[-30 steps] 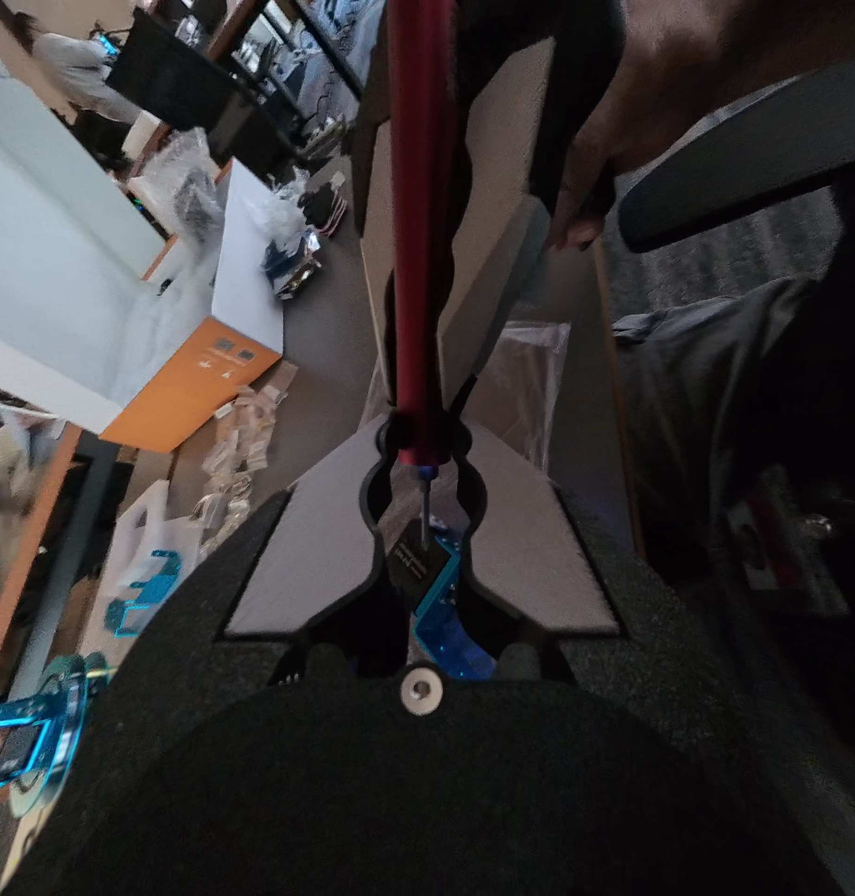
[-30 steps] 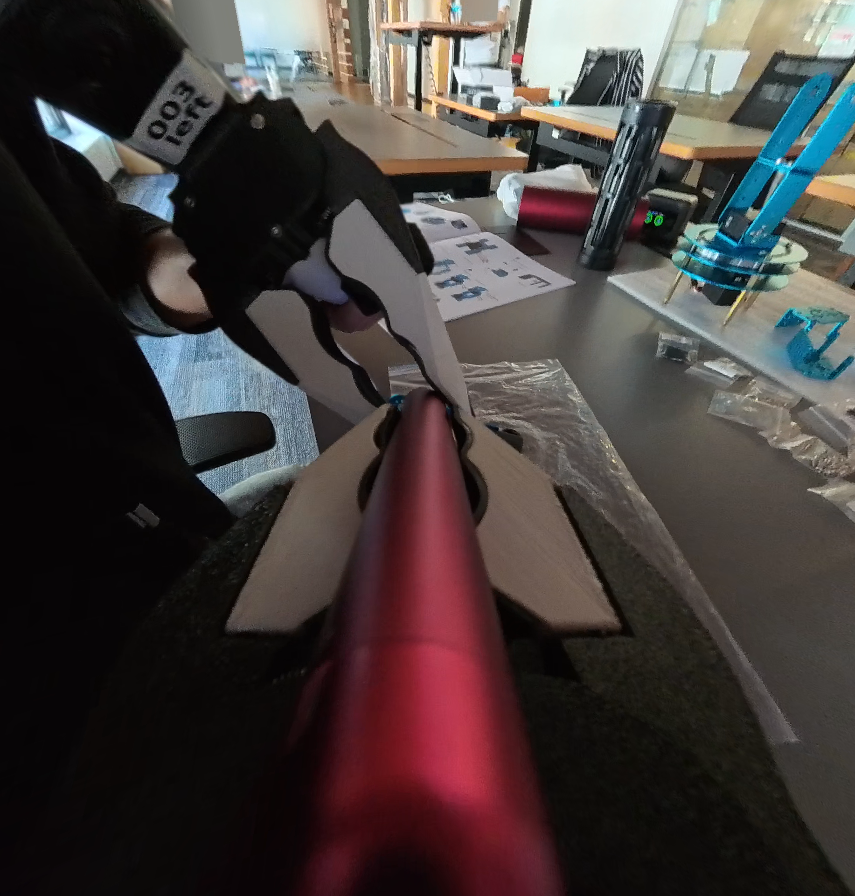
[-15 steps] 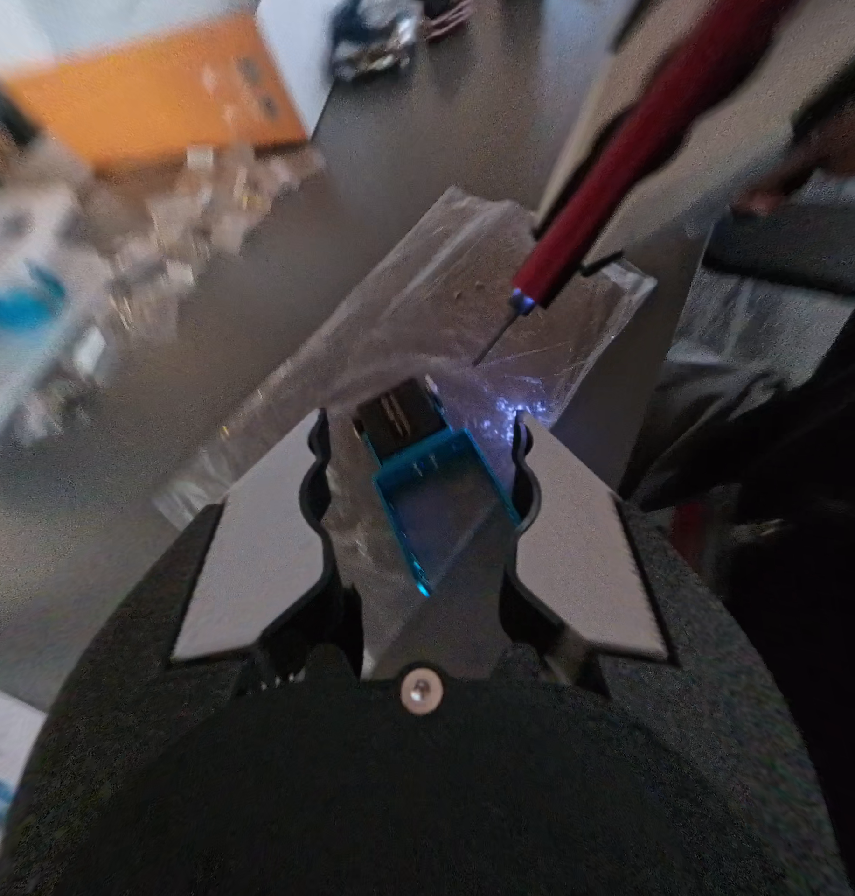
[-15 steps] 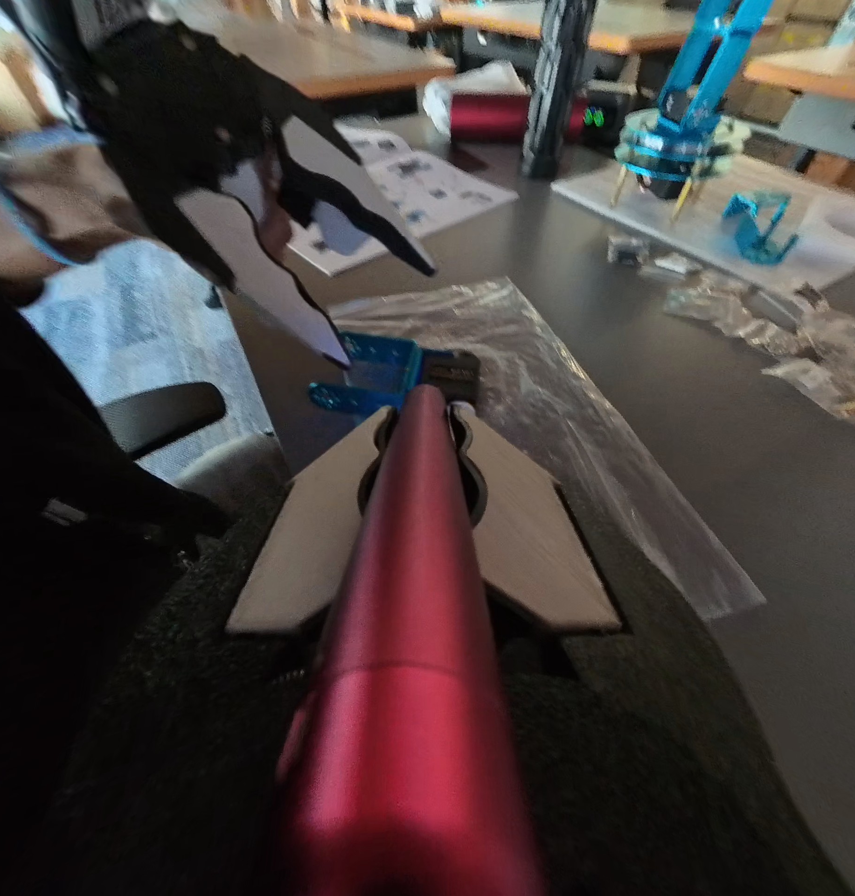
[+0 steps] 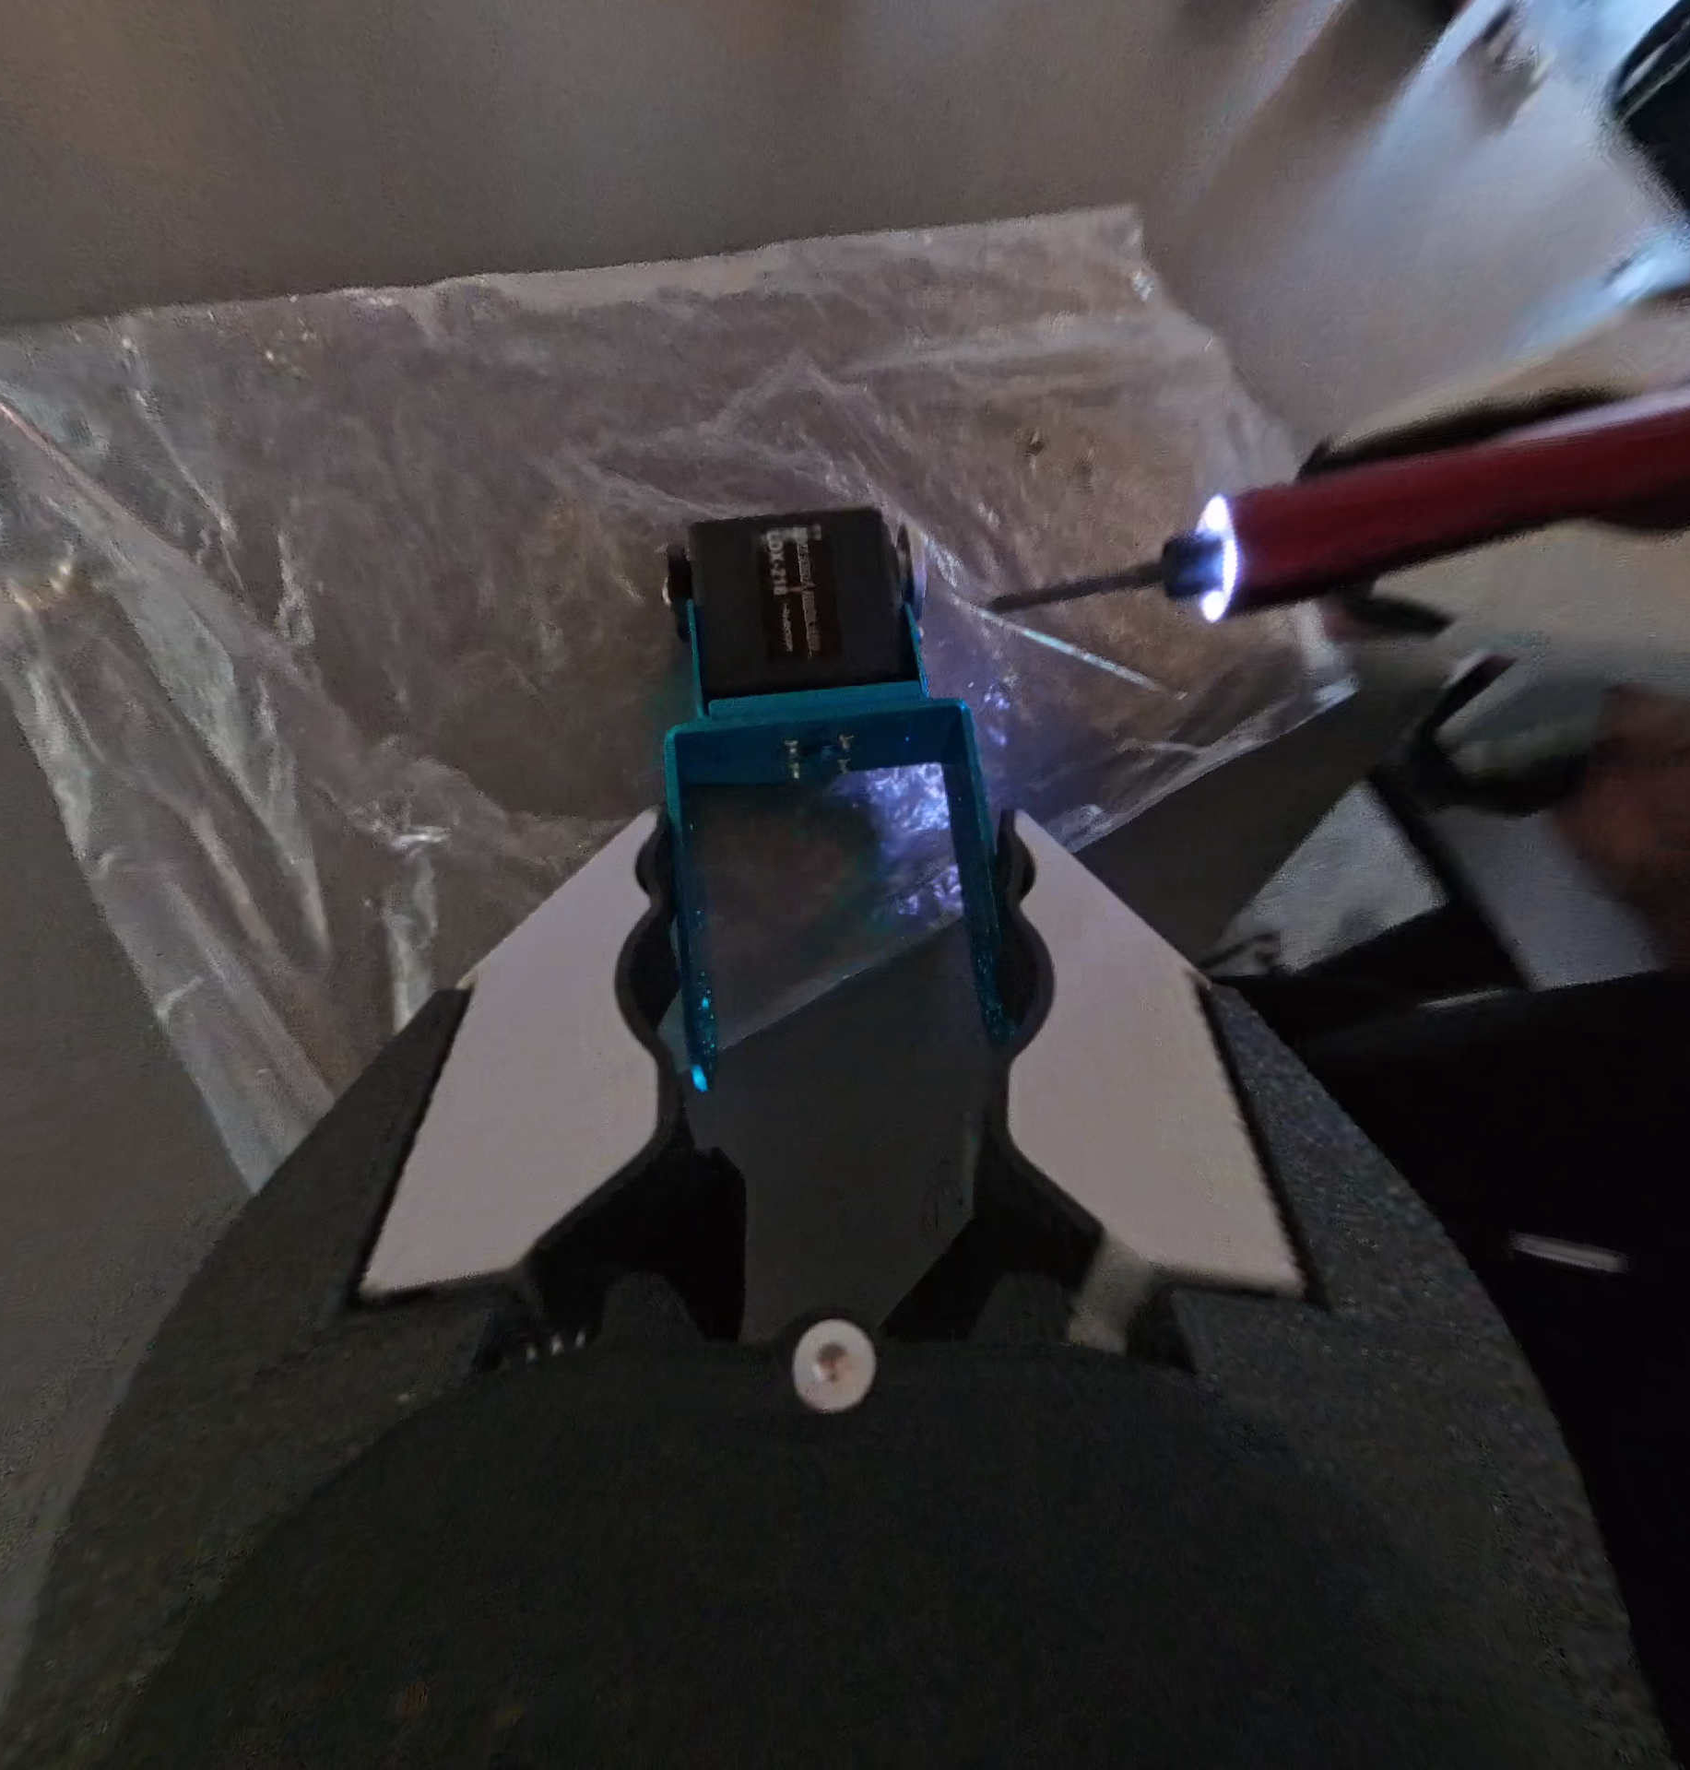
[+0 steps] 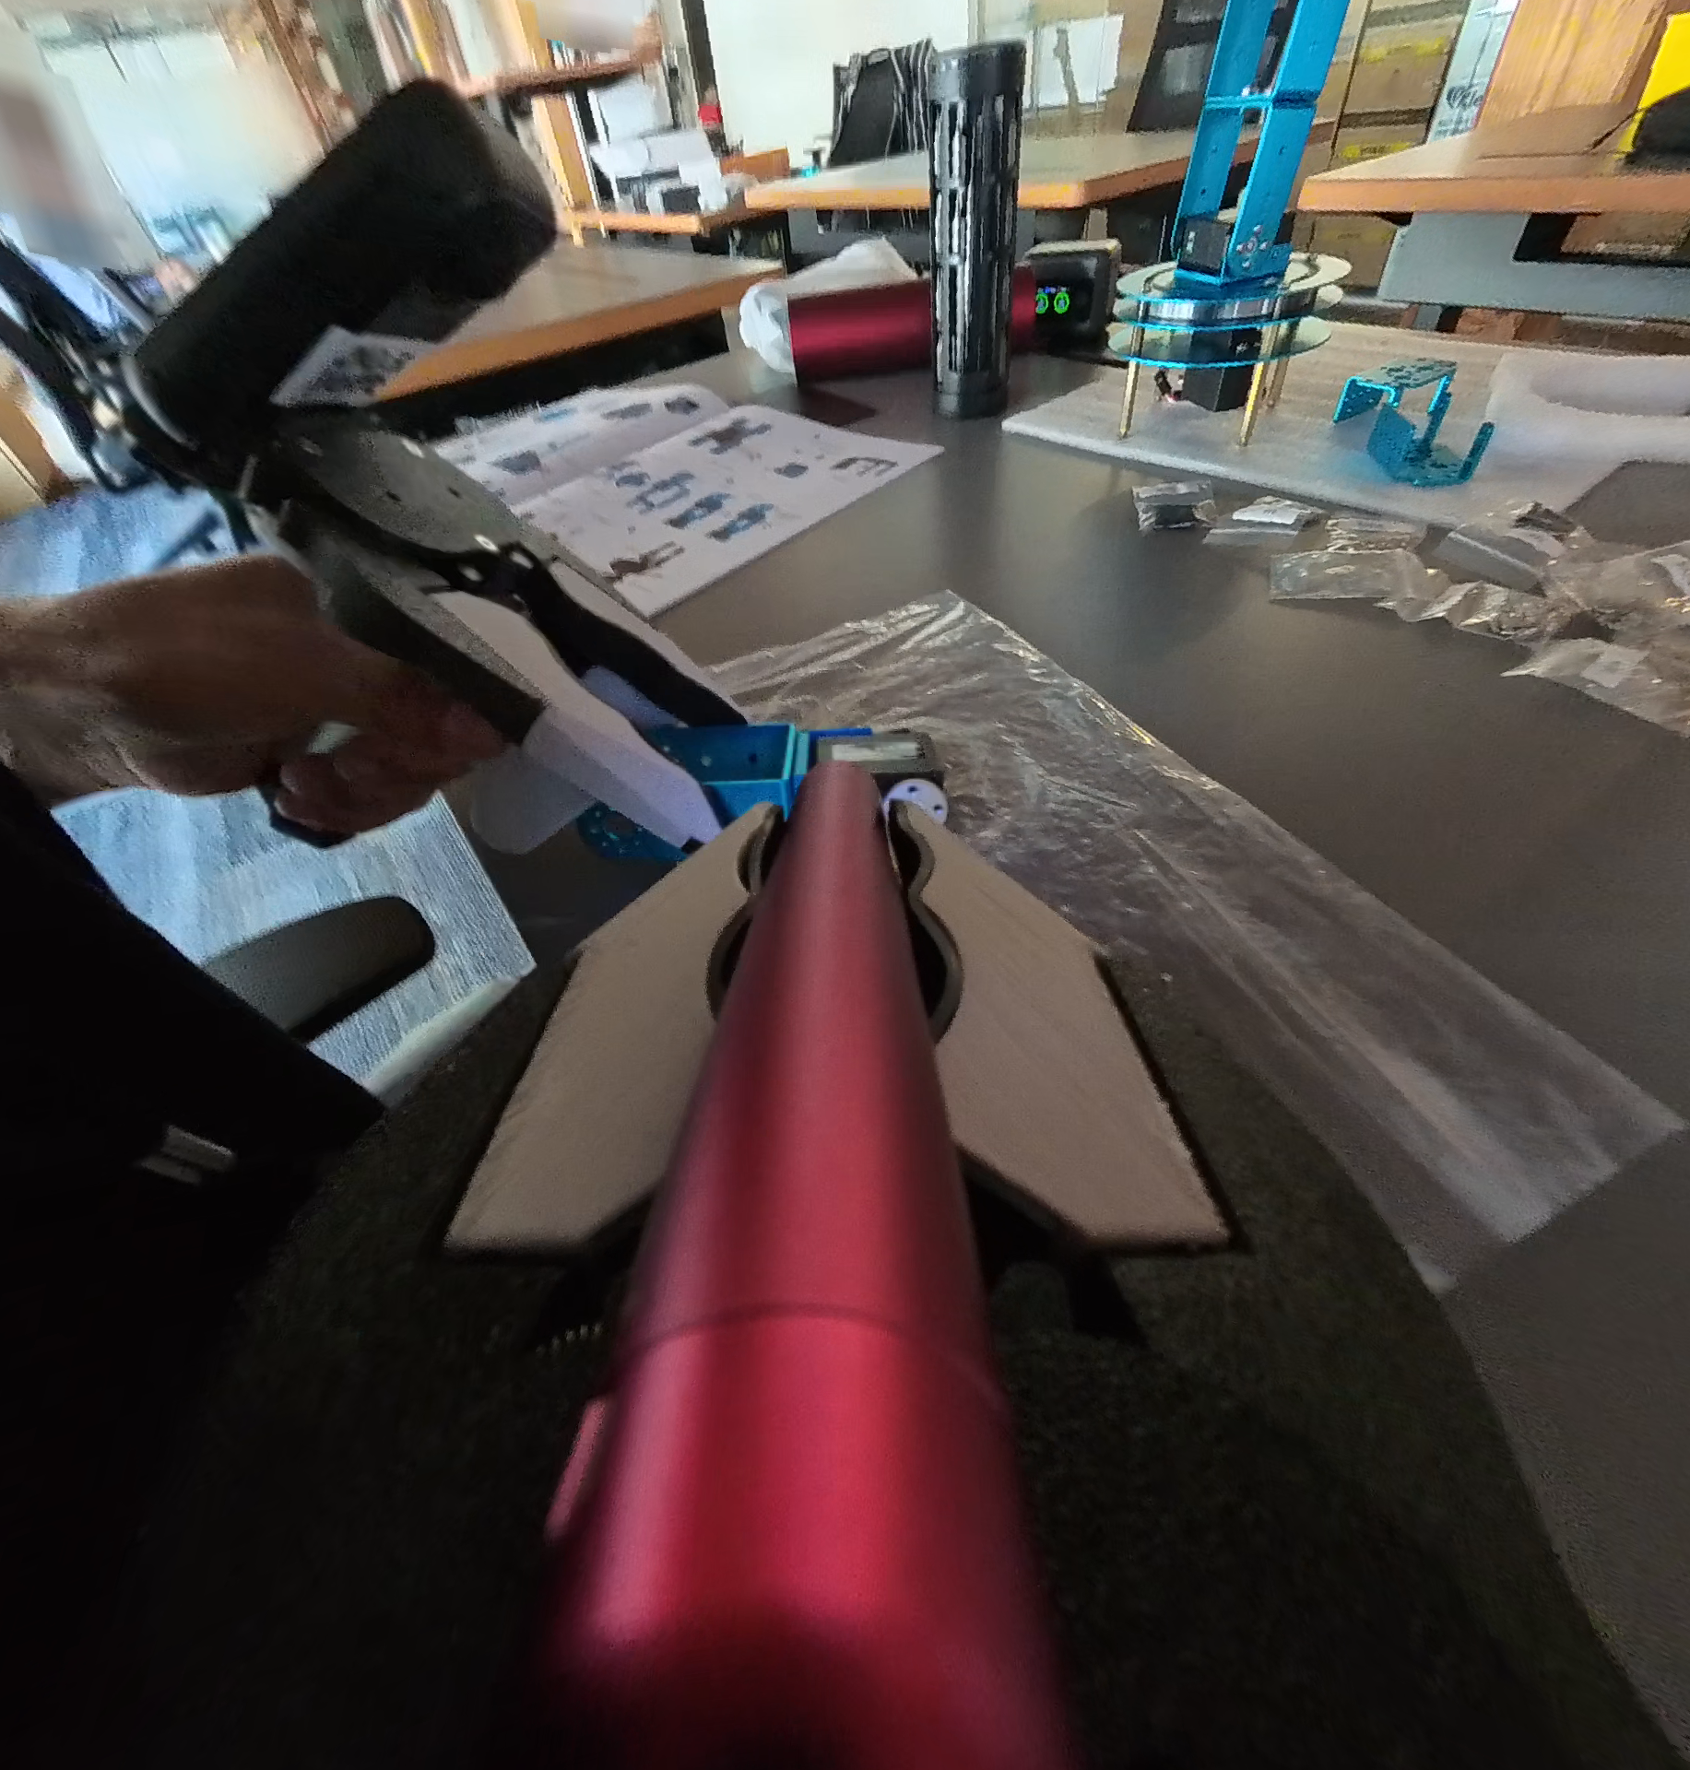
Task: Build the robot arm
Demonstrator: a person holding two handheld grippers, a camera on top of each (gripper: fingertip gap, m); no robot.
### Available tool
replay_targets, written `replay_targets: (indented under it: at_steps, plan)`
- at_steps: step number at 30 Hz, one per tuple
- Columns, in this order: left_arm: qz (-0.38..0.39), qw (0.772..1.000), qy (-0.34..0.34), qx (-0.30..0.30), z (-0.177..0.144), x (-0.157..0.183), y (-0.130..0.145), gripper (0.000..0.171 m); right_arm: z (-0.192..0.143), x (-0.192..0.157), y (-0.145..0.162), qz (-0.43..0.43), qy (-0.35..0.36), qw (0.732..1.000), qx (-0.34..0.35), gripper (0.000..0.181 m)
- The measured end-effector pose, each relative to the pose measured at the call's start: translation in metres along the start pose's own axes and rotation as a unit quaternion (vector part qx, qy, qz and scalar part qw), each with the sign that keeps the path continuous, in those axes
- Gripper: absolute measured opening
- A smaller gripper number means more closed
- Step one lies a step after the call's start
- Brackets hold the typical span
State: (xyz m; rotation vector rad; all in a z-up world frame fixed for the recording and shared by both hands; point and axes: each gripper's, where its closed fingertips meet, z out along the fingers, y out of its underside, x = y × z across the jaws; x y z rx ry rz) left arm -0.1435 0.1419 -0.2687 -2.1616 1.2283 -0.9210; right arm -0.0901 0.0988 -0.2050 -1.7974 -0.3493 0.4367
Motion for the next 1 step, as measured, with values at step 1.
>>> replay_targets:
  at_steps: [1]
  plan:
    - [-0.022,1.000,0.021,0.005,-0.0018,0.0000,-0.0014,0.065,0.0037,-0.0010,-0.0003,0.006,0.001,1.000,0.005,0.021]
